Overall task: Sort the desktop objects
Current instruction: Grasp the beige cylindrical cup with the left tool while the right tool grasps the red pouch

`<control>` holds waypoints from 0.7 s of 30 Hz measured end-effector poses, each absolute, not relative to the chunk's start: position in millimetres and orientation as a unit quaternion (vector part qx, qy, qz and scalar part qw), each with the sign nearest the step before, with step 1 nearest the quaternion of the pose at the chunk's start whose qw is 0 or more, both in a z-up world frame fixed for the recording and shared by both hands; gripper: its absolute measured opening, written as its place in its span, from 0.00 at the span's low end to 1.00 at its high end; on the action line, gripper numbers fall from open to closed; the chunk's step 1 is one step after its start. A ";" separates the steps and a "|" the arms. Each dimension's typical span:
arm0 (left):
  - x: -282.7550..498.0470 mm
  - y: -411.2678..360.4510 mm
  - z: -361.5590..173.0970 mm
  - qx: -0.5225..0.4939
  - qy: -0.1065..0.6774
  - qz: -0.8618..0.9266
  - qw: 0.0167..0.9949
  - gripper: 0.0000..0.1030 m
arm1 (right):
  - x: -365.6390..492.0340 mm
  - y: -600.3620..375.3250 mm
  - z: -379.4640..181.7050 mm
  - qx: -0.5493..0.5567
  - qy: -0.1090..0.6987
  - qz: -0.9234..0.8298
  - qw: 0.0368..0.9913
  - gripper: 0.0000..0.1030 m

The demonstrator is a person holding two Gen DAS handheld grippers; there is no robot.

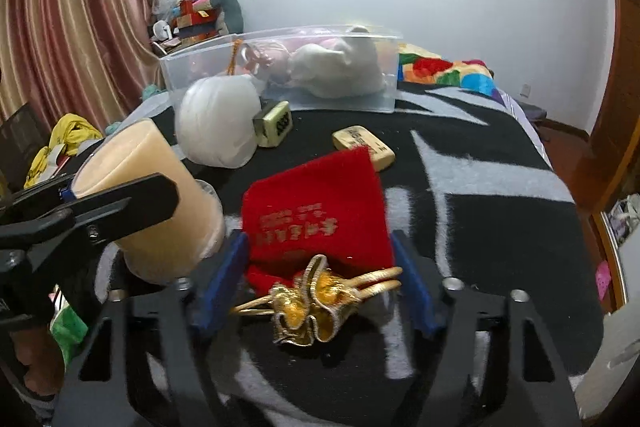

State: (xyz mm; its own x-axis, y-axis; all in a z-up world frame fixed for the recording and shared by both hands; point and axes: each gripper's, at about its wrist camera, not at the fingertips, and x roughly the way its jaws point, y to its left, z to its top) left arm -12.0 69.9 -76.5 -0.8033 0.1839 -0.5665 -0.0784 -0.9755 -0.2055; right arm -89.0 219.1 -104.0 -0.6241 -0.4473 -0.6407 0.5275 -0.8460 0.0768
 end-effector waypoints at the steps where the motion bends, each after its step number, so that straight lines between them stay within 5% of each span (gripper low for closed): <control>1: -11.3 71.5 -75.7 -0.304 -0.084 0.947 0.068 0.56 | -88.1 219.0 -103.5 0.337 0.059 -0.898 0.276 0.53; 5: -11.2 70.9 -75.0 -0.302 -0.086 0.947 0.067 0.56 | -88.1 224.9 -99.7 0.332 0.048 -0.900 0.278 0.25; 7: -11.1 69.3 -73.5 -0.302 -0.090 0.947 0.067 0.56 | -89.0 230.3 -95.7 0.334 0.027 -0.895 0.294 0.19; 21: -2.7 44.4 -64.6 -0.291 -0.107 0.950 0.025 0.55 | -85.4 245.0 -63.9 0.292 -0.020 -0.910 0.295 0.16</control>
